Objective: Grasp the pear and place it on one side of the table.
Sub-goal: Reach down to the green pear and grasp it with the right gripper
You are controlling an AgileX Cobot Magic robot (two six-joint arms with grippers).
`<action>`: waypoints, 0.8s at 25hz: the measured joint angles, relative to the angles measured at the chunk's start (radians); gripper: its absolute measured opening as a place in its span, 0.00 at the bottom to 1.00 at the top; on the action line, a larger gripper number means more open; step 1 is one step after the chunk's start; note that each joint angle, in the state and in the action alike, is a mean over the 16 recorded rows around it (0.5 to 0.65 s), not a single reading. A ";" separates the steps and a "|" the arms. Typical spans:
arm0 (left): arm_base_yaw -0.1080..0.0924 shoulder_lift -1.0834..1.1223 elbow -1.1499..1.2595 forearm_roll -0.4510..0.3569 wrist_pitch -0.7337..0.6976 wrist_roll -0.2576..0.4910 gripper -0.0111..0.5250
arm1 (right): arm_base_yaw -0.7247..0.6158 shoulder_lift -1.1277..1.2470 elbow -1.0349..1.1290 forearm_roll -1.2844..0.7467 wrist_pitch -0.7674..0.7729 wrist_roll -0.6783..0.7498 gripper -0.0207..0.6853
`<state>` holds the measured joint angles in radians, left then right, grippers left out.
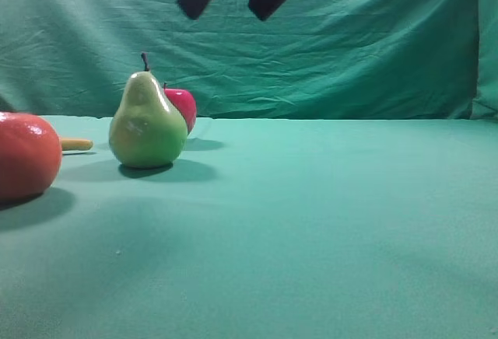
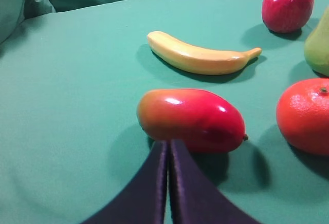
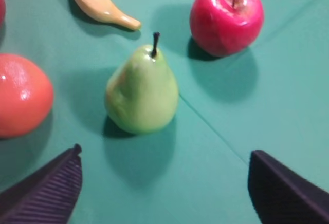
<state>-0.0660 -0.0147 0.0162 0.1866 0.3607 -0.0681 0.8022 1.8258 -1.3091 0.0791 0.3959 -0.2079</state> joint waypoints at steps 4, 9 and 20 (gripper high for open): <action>0.000 0.000 0.000 0.000 0.000 0.000 0.02 | 0.006 0.088 -0.071 0.011 0.003 0.000 0.94; 0.000 0.000 0.000 0.000 0.000 0.000 0.02 | 0.008 0.184 -0.133 0.019 -0.003 0.000 0.90; 0.000 0.000 0.000 0.000 0.000 0.000 0.02 | -0.020 0.210 -0.180 0.020 0.052 0.001 0.73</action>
<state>-0.0660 -0.0147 0.0162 0.1866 0.3607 -0.0681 0.7818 2.0357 -1.4895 0.0990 0.4480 -0.2072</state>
